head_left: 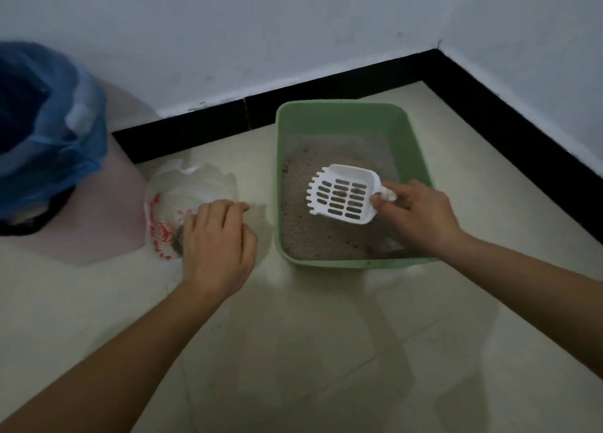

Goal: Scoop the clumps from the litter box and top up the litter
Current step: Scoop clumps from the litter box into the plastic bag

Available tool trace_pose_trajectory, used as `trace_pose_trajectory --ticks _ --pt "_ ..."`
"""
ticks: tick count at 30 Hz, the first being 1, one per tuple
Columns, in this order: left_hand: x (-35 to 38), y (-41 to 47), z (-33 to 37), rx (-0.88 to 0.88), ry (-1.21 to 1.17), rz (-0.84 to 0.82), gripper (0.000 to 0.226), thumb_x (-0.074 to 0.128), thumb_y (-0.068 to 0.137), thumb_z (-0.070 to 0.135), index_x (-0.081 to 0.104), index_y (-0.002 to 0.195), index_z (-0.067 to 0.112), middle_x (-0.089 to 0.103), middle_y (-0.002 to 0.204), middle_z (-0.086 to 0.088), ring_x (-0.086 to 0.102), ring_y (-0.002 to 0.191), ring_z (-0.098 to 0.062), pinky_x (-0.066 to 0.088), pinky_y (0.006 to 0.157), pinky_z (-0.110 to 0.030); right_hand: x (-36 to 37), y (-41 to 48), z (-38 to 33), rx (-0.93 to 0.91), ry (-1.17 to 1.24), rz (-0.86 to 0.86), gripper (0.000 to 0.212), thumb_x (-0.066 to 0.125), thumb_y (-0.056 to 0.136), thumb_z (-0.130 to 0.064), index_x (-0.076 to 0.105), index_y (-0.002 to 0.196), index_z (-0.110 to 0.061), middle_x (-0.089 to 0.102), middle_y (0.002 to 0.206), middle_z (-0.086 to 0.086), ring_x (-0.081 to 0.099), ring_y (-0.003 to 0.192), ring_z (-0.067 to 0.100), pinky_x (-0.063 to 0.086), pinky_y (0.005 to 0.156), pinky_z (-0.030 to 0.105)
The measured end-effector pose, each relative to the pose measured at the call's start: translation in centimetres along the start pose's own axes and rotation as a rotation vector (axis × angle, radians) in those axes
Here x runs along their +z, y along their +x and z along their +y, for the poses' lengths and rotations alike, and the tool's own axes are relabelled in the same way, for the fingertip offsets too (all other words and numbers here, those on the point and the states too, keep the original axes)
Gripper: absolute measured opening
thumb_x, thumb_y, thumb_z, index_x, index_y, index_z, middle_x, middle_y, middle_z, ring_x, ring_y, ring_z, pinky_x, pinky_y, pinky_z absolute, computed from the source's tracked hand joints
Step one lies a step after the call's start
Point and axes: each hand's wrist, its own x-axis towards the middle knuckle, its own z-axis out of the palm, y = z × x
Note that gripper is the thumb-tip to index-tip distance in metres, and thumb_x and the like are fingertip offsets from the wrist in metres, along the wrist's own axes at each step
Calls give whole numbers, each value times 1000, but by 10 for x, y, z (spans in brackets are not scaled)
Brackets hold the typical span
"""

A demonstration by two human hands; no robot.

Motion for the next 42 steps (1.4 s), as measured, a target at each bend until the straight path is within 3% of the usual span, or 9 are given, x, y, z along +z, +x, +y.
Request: trace_pose_trajectory --ticks 4,9,14,17,24,27,33,39,42 --pt "-7 -24 -50 1 88 -14 23 45 93 29 60 84 13 62 83 -11 55 80 -32 39 77 -42 11 30 -64 -96 26 -44 30 51 98 -45 70 118 -33 66 72 -5 58 63 13 41 60 26" --pt "-8 -43 -80 -22 76 -85 51 32 99 37 54 58 19 56 53 -2 55 47 -28 33 44 -29 39 52 -155 -380 -228 55 32 44 98 -43 68 114 -29 67 99 1 60 95 21 38 96 40" --pt "-7 -51 -88 80 -2 -51 45 38 96 33 51 55 20 52 50 0 50 43 -24 23 45 -26 95 36 -197 -993 -1019 71 31 55 83 -13 63 113 -11 53 91 5 52 86 24 37 87 40" --pt "-8 -53 -89 91 -37 -57 43 41 94 31 49 54 20 50 49 0 47 41 -23 21 46 -25 111 44 -199 -1085 -1092 154 23 62 81 -15 67 104 -11 51 84 3 51 82 22 36 88 39" --pt "-3 -54 -96 37 -54 -58 45 39 95 33 52 55 19 52 49 1 50 42 -24 29 43 -25 113 49 -210 -1007 -1000 35 25 59 88 -18 62 112 -10 59 98 7 56 90 24 40 89 38" --pt "-2 -48 -93 8 -51 -63 47 37 97 34 55 56 18 54 52 1 52 45 -23 28 45 -25 93 59 -207 -748 -693 27 31 54 96 -32 59 122 -16 62 111 6 58 99 23 40 93 40" --pt "-3 -21 -61 15 -98 -86 45 32 99 36 56 66 17 58 63 -1 56 58 -24 36 50 -31 18 68 -145 -393 -163 87 30 48 99 -47 66 117 -32 57 88 -9 48 87 10 39 100 42" --pt "7 20 16 -222 -286 -200 48 34 101 44 51 129 9 58 115 -13 56 105 -31 46 84 -43 -29 46 -37 -210 -359 124 30 47 97 -47 69 108 -31 56 80 -1 52 83 20 34 90 40" --pt "22 33 48 -380 -385 -292 58 33 102 44 37 140 2 47 136 -21 48 122 -37 40 97 -43 -49 31 -2 -231 -567 40 28 50 91 -45 72 101 -32 58 81 2 56 78 24 31 84 38"
